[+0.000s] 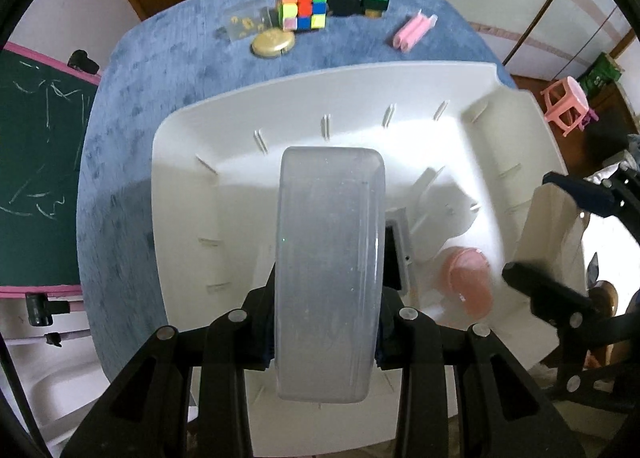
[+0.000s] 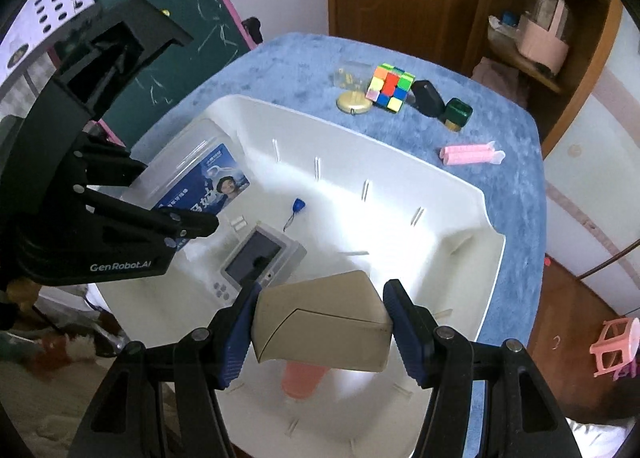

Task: Organize rigid objects
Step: 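Carry the clear box with the left gripper into the tray while the right gripper carries the beige block, then open both grippers to drop the box and block in the tray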

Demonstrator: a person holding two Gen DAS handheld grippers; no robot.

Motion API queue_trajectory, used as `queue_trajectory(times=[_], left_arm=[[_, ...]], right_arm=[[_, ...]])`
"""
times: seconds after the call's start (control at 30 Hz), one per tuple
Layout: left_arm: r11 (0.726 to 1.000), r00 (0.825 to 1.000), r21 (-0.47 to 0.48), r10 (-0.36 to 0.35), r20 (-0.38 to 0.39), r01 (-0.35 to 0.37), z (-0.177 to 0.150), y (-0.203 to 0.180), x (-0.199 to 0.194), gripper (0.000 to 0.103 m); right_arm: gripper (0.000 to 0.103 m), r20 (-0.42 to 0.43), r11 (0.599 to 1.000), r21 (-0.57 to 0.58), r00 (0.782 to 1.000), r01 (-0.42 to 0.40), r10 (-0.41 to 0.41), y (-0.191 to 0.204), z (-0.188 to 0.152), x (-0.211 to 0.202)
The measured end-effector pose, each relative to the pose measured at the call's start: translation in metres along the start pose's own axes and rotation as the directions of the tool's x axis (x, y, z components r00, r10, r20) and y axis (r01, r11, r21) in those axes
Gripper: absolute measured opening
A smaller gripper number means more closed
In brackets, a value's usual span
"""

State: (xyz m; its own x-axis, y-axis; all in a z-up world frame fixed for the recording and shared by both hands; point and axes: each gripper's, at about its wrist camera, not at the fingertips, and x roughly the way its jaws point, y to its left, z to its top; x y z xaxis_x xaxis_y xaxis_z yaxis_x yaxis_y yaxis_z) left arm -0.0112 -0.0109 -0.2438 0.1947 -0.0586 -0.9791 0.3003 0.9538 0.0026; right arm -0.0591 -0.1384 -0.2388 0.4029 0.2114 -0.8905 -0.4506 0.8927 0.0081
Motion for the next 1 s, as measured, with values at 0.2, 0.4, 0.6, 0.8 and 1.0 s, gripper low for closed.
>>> queue_trajectory(times=[0.2, 0.4, 0.6, 0.8, 1.0], left_arm=[[1.0, 0.999, -0.005, -0.024, -0.048, 0.024, -0.005, 0.001, 0.01, 0.051], [1.0, 0.999, -0.024, 0.002, -0.045, -0.003, -0.006, 0.006, 0.006, 0.062], [0.998, 0.999, -0.066, -0.004, -0.033, 0.002, -0.006, 0.014, 0.0, 0.062], [0.998, 1.0, -0.064, 0.011, 0.004, -0.01, -0.005, 0.014, -0.013, 0.062], [0.998, 0.999, -0.067, 0.015, 0.04, -0.012, 0.001, 0.012, -0.026, 0.062]], right_arm=[[0.064, -0.049, 0.999, -0.043, 0.999, 0.012, -0.014, 0.01, -0.003, 0.01], [0.07, -0.025, 0.999, -0.049, 1.0, 0.007, -0.008, 0.015, -0.003, 0.006], [0.07, 0.002, 1.0, -0.027, 1.0, 0.002, -0.002, 0.01, 0.001, -0.002], [0.07, 0.026, 1.0, 0.013, 1.0, -0.013, 0.013, 0.001, 0.005, -0.009], [0.07, 0.046, 0.998, 0.049, 0.999, -0.026, 0.024, -0.008, 0.005, -0.017]])
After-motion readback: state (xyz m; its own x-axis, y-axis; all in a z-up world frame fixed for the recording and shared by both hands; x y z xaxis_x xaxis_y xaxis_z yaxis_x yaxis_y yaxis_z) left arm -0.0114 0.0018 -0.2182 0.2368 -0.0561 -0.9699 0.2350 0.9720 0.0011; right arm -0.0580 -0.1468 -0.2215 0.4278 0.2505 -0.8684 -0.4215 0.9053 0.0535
